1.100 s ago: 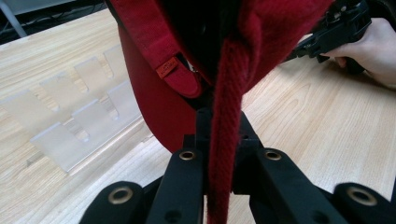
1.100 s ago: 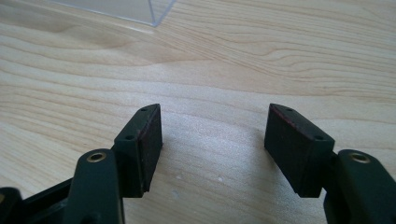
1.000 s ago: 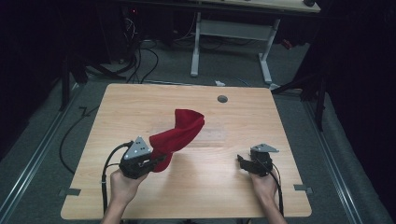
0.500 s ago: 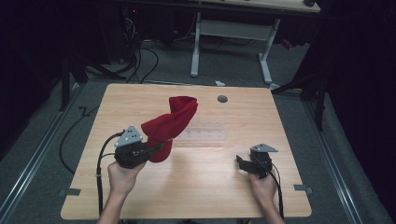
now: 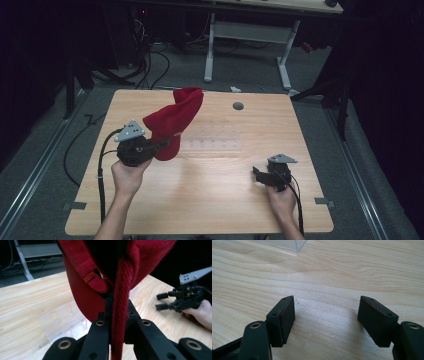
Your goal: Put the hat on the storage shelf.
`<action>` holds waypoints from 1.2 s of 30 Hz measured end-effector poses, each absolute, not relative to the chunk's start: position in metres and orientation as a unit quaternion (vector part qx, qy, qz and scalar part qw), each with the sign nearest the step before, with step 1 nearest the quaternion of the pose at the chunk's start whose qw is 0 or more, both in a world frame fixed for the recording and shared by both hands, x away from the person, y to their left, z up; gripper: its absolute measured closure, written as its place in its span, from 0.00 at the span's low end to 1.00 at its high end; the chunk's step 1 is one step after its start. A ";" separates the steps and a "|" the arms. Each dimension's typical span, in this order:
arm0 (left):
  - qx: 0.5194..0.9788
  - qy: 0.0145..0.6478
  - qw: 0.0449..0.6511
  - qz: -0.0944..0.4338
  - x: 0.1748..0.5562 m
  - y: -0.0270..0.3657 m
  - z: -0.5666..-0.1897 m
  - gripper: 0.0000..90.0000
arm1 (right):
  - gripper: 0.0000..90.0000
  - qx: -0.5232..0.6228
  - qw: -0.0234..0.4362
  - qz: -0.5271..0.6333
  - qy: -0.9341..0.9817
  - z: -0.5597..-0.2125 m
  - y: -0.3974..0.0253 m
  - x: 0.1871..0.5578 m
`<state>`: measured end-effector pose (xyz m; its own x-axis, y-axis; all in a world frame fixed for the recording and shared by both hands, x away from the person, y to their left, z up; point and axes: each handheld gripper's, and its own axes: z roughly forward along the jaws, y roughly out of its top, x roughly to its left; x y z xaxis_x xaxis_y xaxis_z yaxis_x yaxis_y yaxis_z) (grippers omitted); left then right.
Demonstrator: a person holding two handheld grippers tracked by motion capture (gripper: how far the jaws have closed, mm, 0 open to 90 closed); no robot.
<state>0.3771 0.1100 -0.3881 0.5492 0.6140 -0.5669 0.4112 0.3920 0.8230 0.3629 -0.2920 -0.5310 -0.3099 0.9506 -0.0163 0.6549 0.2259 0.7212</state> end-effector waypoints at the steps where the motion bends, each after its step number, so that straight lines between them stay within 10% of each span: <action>1: 0.545 0.469 0.691 0.073 0.379 0.111 -0.387 0.95 | 0.34 0.538 0.236 0.313 0.746 -0.531 -0.292 0.363; 36: 0.514 0.496 0.689 0.122 0.442 0.122 -0.409 0.95 | 0.33 0.537 0.236 0.312 0.747 -0.531 -0.291 0.362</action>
<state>0.4422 0.1224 -0.4086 0.4781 0.6785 -0.5577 0.3411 0.4417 0.8298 0.3625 -0.2914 -0.5310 -0.3109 0.9503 -0.0178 0.6555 0.2280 0.7199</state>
